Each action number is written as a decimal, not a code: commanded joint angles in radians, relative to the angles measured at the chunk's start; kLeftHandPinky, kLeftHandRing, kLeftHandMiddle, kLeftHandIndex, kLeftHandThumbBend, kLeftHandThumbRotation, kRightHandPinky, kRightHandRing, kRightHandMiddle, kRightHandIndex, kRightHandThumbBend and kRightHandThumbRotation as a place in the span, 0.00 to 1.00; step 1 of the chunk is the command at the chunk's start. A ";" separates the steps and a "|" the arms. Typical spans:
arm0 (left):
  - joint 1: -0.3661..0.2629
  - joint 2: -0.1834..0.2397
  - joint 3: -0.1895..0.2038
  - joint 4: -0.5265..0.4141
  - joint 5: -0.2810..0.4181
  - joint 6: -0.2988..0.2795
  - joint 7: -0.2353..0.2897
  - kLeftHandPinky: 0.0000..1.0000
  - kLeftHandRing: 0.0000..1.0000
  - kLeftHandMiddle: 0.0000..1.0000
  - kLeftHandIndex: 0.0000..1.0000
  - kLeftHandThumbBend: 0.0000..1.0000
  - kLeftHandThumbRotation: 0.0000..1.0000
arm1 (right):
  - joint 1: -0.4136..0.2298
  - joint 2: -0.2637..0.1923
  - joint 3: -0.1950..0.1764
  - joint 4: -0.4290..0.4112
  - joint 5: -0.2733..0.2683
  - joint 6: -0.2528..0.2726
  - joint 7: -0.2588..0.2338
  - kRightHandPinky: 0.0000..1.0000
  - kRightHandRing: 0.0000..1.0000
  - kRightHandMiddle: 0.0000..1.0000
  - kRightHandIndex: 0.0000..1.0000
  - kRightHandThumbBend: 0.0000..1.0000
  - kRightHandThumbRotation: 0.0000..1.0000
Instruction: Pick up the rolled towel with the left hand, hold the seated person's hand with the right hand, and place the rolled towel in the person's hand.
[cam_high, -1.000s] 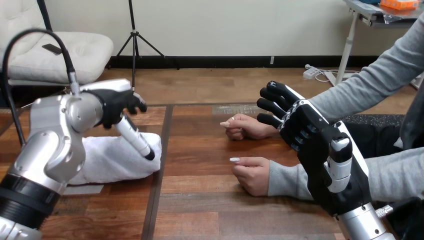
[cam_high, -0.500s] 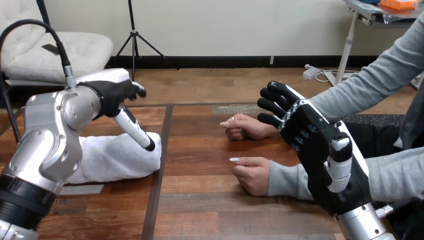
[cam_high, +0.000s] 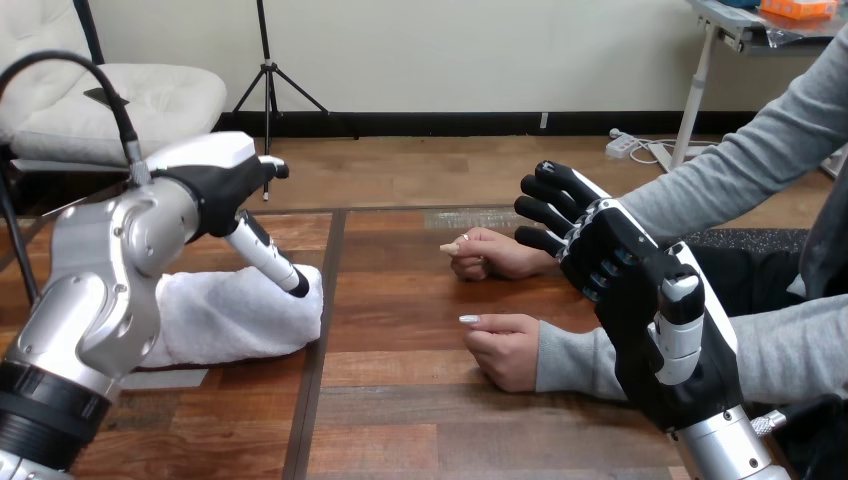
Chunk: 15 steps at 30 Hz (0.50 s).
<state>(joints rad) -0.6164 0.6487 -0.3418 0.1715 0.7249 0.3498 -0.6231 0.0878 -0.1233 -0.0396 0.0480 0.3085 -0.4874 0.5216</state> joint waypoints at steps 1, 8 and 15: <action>-0.008 -0.002 0.015 0.016 -0.003 -0.015 0.037 0.95 0.98 0.97 0.94 1.00 0.28 | -0.055 -0.007 -0.006 -0.022 0.007 -0.015 -0.001 0.85 0.89 0.90 0.88 1.00 1.00; -0.002 0.003 0.004 0.011 0.010 -0.033 0.061 0.99 0.98 0.97 0.93 1.00 0.28 | -0.059 -0.010 -0.010 -0.014 0.012 -0.024 0.007 0.85 0.89 0.90 0.88 1.00 1.00; -0.010 0.002 -0.006 0.026 0.024 -0.043 0.075 0.99 0.98 0.97 0.94 1.00 0.30 | -0.060 -0.011 -0.011 -0.015 0.014 -0.020 0.011 0.85 0.89 0.90 0.88 1.00 1.00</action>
<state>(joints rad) -0.5867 0.6487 -0.3462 0.1898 0.7234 0.3201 -0.5847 0.0877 -0.1245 -0.0407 0.0480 0.3118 -0.4875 0.5293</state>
